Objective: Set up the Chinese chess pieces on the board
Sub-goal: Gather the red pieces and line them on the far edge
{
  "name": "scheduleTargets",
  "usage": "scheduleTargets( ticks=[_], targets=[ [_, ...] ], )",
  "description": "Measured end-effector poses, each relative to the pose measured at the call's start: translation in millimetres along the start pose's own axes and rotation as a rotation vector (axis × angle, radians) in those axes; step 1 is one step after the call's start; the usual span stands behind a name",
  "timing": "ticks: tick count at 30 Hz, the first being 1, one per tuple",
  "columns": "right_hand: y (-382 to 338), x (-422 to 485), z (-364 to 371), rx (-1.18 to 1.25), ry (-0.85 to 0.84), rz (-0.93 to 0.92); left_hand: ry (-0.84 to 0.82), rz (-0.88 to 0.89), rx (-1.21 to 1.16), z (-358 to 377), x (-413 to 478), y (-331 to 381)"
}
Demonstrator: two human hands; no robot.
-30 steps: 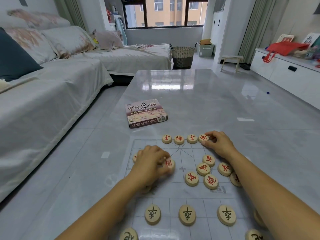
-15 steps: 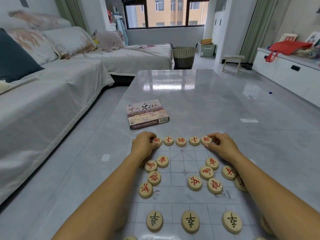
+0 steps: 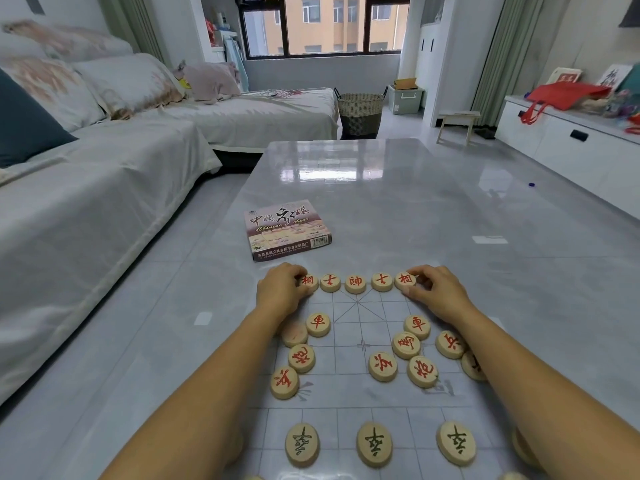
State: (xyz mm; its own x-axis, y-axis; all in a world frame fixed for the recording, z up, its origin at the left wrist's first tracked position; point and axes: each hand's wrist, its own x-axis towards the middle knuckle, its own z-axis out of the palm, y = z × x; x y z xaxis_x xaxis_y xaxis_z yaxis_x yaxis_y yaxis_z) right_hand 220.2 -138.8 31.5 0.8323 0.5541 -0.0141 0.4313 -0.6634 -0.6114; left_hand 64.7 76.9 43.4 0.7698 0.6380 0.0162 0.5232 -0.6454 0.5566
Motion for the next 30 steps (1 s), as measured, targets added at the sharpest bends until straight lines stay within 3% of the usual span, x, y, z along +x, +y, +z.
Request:
scheduleTargets(
  ticks=[30],
  targets=[
    [-0.5, -0.3, 0.8, -0.001, 0.018, 0.002, 0.038, -0.025, -0.039, 2.8, 0.8, -1.3]
  ],
)
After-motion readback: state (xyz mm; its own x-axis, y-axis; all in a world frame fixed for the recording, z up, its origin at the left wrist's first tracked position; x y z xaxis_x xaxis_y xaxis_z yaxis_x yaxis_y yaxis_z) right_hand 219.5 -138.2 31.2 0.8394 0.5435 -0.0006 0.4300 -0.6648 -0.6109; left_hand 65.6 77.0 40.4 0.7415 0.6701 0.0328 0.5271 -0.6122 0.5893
